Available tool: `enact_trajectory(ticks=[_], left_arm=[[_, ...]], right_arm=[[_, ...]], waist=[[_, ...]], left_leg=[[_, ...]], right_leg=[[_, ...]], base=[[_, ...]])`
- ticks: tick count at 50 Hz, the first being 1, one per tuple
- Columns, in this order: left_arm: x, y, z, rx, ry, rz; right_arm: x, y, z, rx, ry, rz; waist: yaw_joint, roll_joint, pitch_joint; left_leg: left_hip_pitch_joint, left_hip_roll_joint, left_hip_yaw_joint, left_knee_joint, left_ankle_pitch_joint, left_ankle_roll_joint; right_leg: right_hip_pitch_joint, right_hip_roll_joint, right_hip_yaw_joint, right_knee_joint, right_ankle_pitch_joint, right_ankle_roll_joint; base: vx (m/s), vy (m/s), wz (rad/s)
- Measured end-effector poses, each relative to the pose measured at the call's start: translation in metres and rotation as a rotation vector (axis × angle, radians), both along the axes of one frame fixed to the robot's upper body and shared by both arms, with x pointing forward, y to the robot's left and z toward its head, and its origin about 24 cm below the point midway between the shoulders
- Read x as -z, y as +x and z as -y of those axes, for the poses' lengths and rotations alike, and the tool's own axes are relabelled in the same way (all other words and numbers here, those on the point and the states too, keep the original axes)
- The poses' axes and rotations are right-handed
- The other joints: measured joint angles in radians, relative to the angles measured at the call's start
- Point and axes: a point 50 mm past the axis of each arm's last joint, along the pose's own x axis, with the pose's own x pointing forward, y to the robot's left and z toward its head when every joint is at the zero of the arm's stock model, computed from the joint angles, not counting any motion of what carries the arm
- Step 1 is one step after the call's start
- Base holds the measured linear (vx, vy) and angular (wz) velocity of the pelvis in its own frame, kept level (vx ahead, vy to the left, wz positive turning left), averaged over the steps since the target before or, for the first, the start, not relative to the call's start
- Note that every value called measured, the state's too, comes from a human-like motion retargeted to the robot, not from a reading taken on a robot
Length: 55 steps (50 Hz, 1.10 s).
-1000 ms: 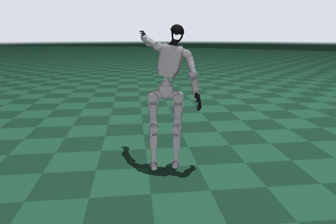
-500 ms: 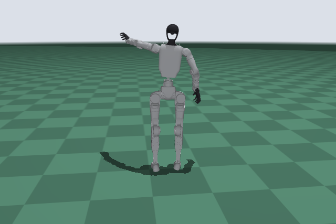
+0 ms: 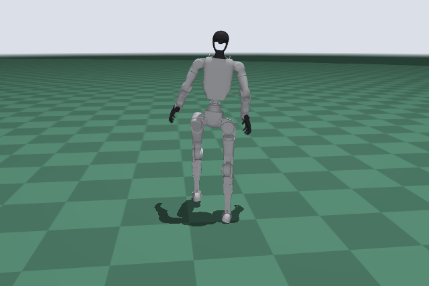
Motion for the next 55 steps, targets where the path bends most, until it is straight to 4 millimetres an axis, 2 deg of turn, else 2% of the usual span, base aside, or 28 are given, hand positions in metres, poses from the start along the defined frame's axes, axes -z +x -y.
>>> enact_trajectory(ticks=[2,4,7,8,11,13,15,20,22,25,27,30,33,37,41,45,49,55], left_arm=[[0.024,-0.033,0.014,-0.057,-0.033,-0.136],[0.040,-0.064,0.024,-0.147,-0.042,-0.240],[0.051,-0.100,0.031,-0.334,-0.051,-0.340],[0.053,-0.106,0.031,-0.401,-0.056,-0.364],[0.055,-0.135,0.032,-0.505,-0.064,-0.437],[0.057,-0.153,0.034,-0.507,-0.081,-0.490],[0.057,-0.161,0.034,-0.472,-0.095,-0.522],[0.056,-0.134,0.032,-0.284,-0.105,-0.484],[0.053,-0.127,0.033,-0.192,-0.092,-0.434],[0.043,-0.097,0.031,-0.118,-0.090,-0.314],[0.035,-0.073,0.028,-0.120,-0.093,-0.220],[0.023,-0.036,0.026,-0.147,-0.093,-0.093],[0.012,-0.008,0.028,-0.156,-0.083,-0.003],[0.004,0.021,0.039,-0.075,-0.095,0.050],[0.003,0.027,0.047,0.034,-0.071,0.050],[0.008,0.020,0.047,0.054,-0.044,0.006],[0.023,-0.004,0.041,-0.048,-0.057,-0.087],[0.047,-0.056,0.034,-0.181,-0.083,-0.321]], right_arm=[[0.001,-0.001,0.000,-0.020,0.001,-0.009],[0.001,-0.003,0.001,-0.043,-0.022,-0.014],[0.002,0.000,0.003,-0.069,-0.053,-0.023],[0.002,0.005,0.004,-0.074,-0.066,-0.026],[0.004,0.004,0.007,-0.079,-0.097,-0.043],[0.005,0.000,0.008,-0.077,-0.096,-0.064],[0.007,-0.001,0.008,-0.065,-0.086,-0.078],[0.008,0.016,0.002,-0.042,-0.052,-0.085],[0.010,0.011,-0.004,-0.056,-0.022,-0.094],[0.011,0.015,-0.018,-0.106,0.014,-0.085],[0.009,0.022,-0.025,-0.151,0.008,-0.060],[0.005,0.033,-0.033,-0.226,-0.016,-0.024],[0.004,0.036,-0.039,-0.264,-0.024,-0.009],[0.004,0.039,-0.039,-0.271,-0.002,-0.019],[0.008,0.030,-0.034,-0.246,0.018,-0.058],[0.011,0.023,-0.031,-0.231,0.037,-0.100],[0.013,0.017,-0.028,-0.219,0.043,-0.121],[0.014,0.017,-0.027,-0.219,0.062,-0.141]], waist=[[0.027,0.005,0.010],[0.032,0.016,0.027],[0.056,0.026,0.044],[0.065,0.022,0.051],[0.088,0.019,0.057],[0.090,0.018,0.041],[0.092,0.007,0.023],[0.063,-0.015,0.022],[0.031,-0.011,0.008],[-0.002,-0.026,-0.002],[-0.023,-0.030,0.001],[-0.050,-0.033,0.003],[-0.088,-0.045,-0.022],[-0.118,-0.048,-0.026],[-0.158,-0.065,0.007],[-0.159,-0.082,0.028],[-0.139,-0.070,0.025],[-0.121,-0.048,-0.001]], left_leg=[[-0.004,0.023,0.000,-0.138,0.040,-0.025],[0.018,0.032,-0.013,-0.301,0.104,-0.056],[0.048,0.064,-0.014,-0.527,0.204,-0.089],[0.074,0.064,-0.014,-0.636,0.258,-0.090],[0.107,0.092,0.018,-0.717,0.247,-0.093],[0.106,0.114,0.051,-0.684,0.200,-0.088],[0.103,0.133,0.085,-0.641,0.190,-0.078],[0.200,0.114,0.107,-0.723,0.347,-0.090],[0.181,0.123,0.085,-0.613,0.295,-0.103],[0.208,0.098,0.057,-0.602,0.266,-0.089],[0.232,0.085,0.041,-0.606,0.239,-0.079],[0.263,0.072,0.019,-0.631,0.215,-0.074],[0.257,0.054,-0.022,-0.650,0.202,-0.088],[0.269,0.027,-0.061,-0.678,0.204,-0.090],[0.314,-0.026,-0.121,-0.655,0.174,-0.095],[0.359,-0.066,-0.158,-0.635,0.145,-0.083],[0.394,-0.071,-0.174,-0.623,0.108,-0.078],[0.418,-0.069,-0.172,-0.618,0.070,-0.073]], right_leg=[[0.003,0.008,0.020,0.025,-0.019,-0.001],[0.054,0.013,0.025,-0.003,-0.019,-0.002],[0.095,0.021,0.050,-0.014,-0.031,-0.006],[0.092,0.017,0.057,-0.001,-0.039,-0.001],[0.127,0.007,0.079,0.008,-0.046,0.000],[0.144,0.003,0.087,0.008,-0.037,-0.010],[0.138,-0.004,0.099,0.036,-0.026,-0.008],[0.101,-0.011,0.116,0.202,0.077,-0.034],[0.063,0.003,0.094,0.323,0.172,-0.067],[-0.083,-0.001,0.045,0.598,0.280,-0.126],[-0.188,-0.011,-0.002,0.763,0.248,-0.179],[-0.330,-0.014,-0.075,0.898,0.121,-0.251],[-0.443,-0.002,-0.159,0.848,0.048,-0.241],[-0.479,0.051,-0.199,0.525,0.044,-0.210],[-0.403,0.092,-0.135,0.190,0.102,-0.135],[-0.339,0.109,-0.047,0.072,0.172,-0.097],[-0.298,0.103,-0.067,0.079,0.153,-0.106],[-0.284,0.105,-0.081,0.091,0.129,-0.095]], base=[[0.32,0.11,-0.47],[0.36,0.12,-0.33],[0.39,0.17,-0.45],[0.41,0.19,-0.46],[0.48,0.23,-0.55],[0.55,0.29,-0.39],[0.56,0.32,-0.32],[0.57,0.37,-0.07],[0.58,0.39,0.41],[0.49,0.34,0.42],[0.40,0.29,0.46],[0.33,0.23,0.52],[0.28,0.15,0.70],[0.24,0.13,0.60],[0.28,0.08,0.92],[0.27,0.04,0.54],[0.23,0.03,0.20],[0.17,0.00,-0.04]])
